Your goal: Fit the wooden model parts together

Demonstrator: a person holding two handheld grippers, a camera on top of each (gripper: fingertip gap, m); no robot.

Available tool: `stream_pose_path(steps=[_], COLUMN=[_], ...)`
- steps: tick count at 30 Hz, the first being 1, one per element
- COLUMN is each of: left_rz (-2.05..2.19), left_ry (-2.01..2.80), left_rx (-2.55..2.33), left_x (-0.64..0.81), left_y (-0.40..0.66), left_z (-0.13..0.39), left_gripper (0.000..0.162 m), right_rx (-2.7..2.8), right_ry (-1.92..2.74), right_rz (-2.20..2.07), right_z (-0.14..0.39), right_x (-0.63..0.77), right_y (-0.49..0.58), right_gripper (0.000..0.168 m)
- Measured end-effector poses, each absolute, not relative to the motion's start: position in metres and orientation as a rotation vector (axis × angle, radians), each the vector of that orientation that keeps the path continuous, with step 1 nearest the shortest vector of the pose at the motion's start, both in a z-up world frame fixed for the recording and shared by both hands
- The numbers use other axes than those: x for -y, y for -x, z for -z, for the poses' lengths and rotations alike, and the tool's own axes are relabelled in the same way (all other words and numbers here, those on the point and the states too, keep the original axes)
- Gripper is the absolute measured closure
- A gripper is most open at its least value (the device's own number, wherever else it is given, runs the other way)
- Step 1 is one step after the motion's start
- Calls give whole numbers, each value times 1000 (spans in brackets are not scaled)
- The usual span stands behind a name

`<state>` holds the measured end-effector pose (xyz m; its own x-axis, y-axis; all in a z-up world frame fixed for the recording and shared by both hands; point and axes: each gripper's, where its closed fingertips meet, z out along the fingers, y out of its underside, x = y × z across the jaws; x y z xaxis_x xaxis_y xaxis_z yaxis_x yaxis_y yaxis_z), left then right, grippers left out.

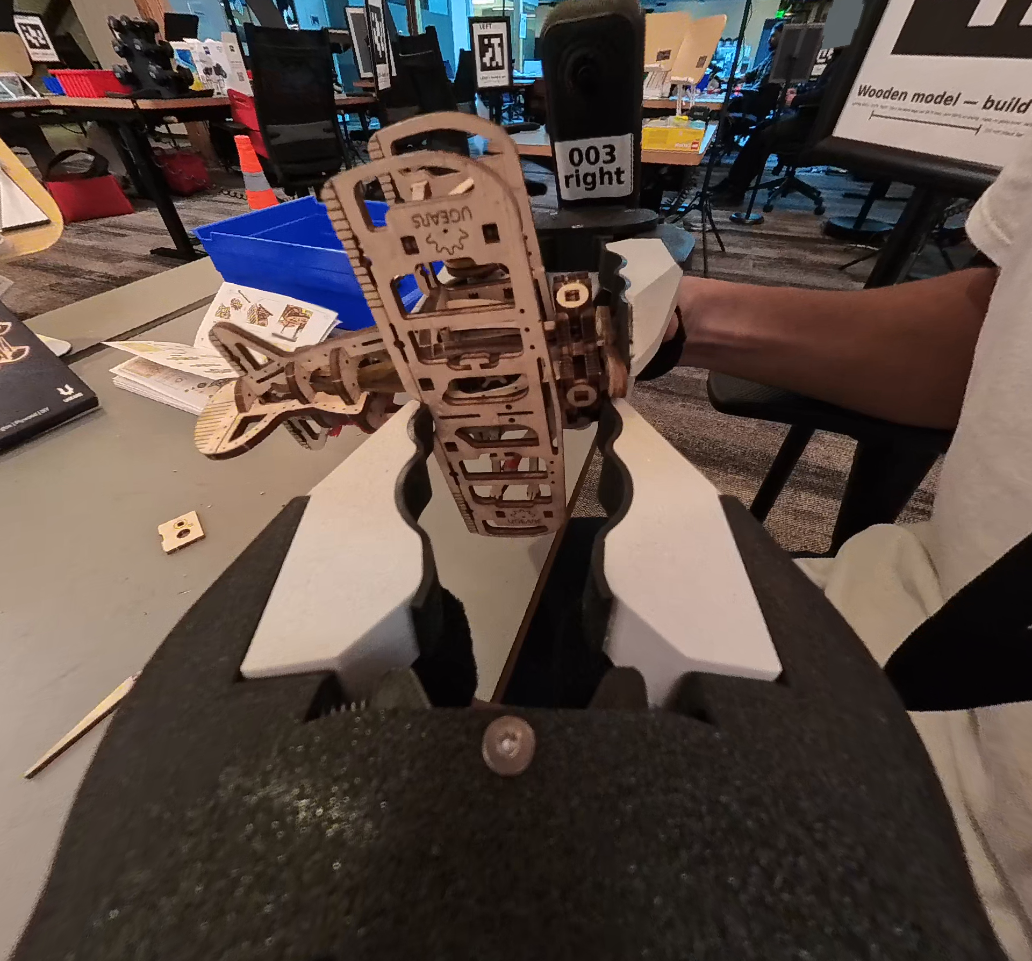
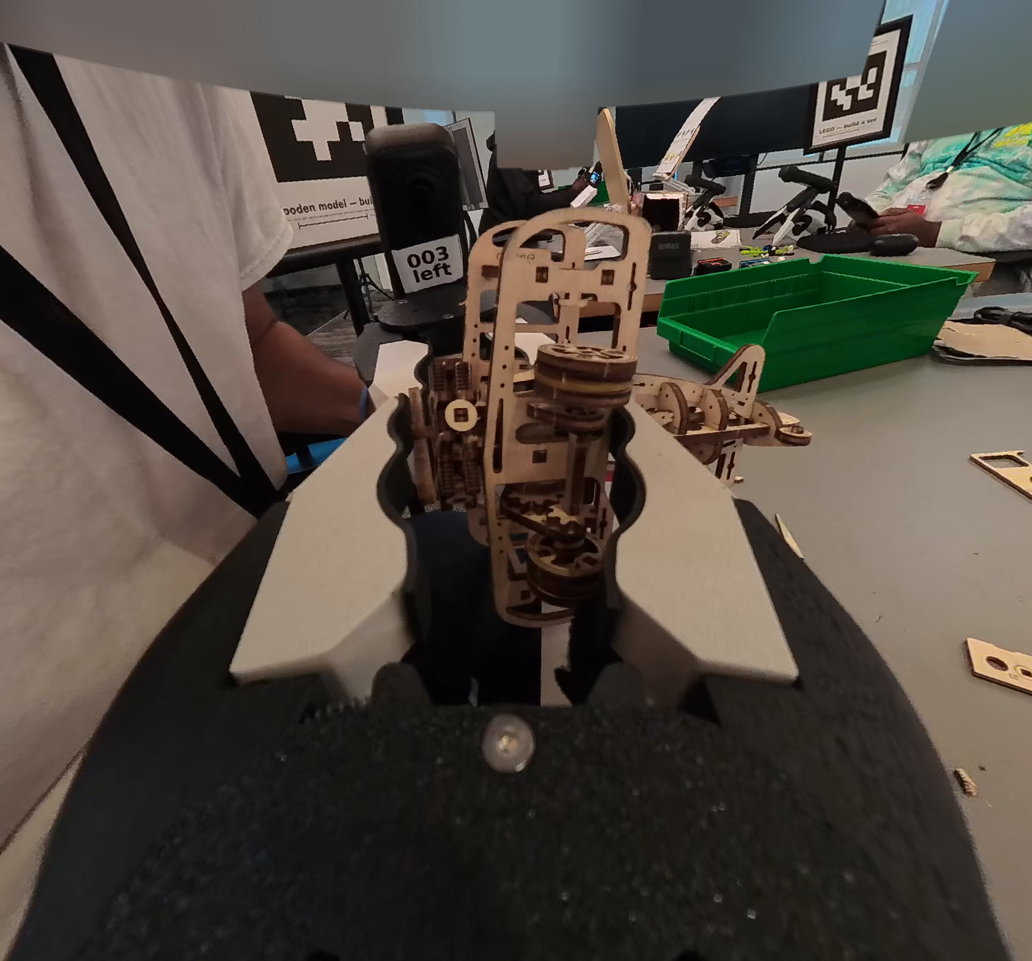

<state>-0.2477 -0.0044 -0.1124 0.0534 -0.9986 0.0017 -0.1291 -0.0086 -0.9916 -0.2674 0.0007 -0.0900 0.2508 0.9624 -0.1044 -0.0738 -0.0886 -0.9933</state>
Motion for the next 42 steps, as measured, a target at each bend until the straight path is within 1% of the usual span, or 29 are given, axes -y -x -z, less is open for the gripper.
stream_pose_path(steps=[11,17,19,25,31,32,34,35,38,40,42], left_rz=[1089,1179,1218,1264,1237,1237,1232,1228,1258,1313,1338], left_ry=[1323,1335,1333,1348,1355,1351,1359,1365,1379,1384,1387], left_rx=[-1258,-1265,-1263,-1301,-1305,-1313,-1336,-1337,-1298,-1264,-1262], left_x=[5,6,9,13,13,14,16,17,15,12,12], left_y=[248,250,250,251,251,251,250,249,248,250,251], left_z=[112,112,111,116,115,115,119,120,117,113,112], left_gripper=[105,105,105,105,104,100,84,79,84,94,94], right_rx=[959,923,938,982,971,960,952,948,945,947,946], right_ry=[1328,1354,1355,1377,1381,1386,1413,1421,1418,1412,1415], right_rz=[-1087,-1147,-1187,-1171,-1175,-1189,-1169,-1162,-1164,-1170,-1165], right_z=[90,90,89,97,96,96,99,100,99,98,98], right_x=[0,1,5,7,5,4,0,-2,-2,0,0], right_y=[268,268,267,265,265,265,265,265,264,265,266], right_gripper=[99,99,95,99,100,100,100,100,100,100,100])
